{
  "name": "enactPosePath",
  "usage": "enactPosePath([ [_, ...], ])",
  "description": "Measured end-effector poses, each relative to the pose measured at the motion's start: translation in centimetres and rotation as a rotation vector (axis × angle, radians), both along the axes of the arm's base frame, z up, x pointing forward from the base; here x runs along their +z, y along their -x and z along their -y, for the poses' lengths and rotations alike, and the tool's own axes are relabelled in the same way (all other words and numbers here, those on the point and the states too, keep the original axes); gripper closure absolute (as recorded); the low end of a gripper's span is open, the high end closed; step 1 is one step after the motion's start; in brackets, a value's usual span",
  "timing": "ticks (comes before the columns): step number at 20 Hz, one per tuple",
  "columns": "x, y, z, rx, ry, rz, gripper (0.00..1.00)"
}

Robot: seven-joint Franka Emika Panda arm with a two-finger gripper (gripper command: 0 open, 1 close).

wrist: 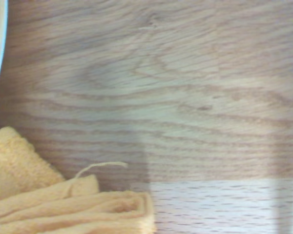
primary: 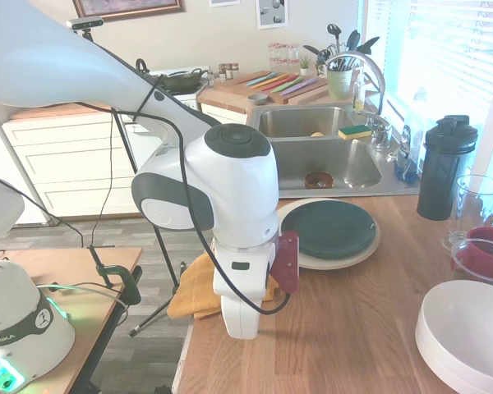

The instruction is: Wipe the blue plate in counterclockwise motion

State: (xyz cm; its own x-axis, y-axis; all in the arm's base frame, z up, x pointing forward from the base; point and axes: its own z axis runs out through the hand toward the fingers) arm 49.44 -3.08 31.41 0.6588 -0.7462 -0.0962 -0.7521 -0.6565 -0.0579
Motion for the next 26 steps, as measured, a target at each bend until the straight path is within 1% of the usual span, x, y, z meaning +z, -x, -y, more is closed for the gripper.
enactPosePath([
  [3, 0.3, 0.1, 0.3, 0.018, -0.019, 0.012, 1.0],
  [6, 1.1, 1.0, 1.7, 0.005, -0.031, 0.031, 1.0],
  [11, 3.8, 2.8, 3.7, -0.026, -0.035, 0.073, 1.0],
  [15, 5.6, 4.3, 3.2, -0.015, -0.036, 0.1, 1.0],
  [20, 6.2, 5.2, 0.3, 0.064, -0.032, 0.102, 1.0],
  [24, 5.1, 5.3, -2.8, 0.129, -0.032, 0.076, 1.0],
  [26, 3.7, 5.0, -3.7, 0.143, -0.037, 0.049, 1.0],
])
